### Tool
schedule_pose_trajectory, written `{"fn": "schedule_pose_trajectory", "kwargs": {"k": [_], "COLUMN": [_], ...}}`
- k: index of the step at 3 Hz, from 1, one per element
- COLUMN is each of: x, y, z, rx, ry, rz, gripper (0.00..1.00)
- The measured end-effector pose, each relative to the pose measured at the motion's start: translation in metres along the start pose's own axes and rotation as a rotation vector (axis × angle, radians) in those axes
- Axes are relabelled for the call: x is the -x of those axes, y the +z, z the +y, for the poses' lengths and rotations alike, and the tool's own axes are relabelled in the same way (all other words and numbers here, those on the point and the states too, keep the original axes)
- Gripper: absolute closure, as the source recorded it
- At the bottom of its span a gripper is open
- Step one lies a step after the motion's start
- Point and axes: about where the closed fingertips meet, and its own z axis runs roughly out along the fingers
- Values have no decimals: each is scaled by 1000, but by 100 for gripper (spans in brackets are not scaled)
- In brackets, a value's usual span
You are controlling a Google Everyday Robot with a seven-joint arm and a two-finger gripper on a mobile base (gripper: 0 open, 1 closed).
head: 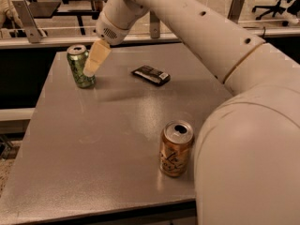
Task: Move green can near orange can
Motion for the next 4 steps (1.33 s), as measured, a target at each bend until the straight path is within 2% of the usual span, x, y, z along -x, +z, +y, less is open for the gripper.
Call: {"fn": "schedule_pose_trajectory", "kwargs": {"k": [1,2,3,4], "x": [13,20,26,29], "y": [18,25,27,25], "z": [-4,2,13,21], "rx": [9,44,95,120], "ry": [38,46,42,34], "rz": [-53,-93,-124,-136], "gripper": [0,0,24,49]}}
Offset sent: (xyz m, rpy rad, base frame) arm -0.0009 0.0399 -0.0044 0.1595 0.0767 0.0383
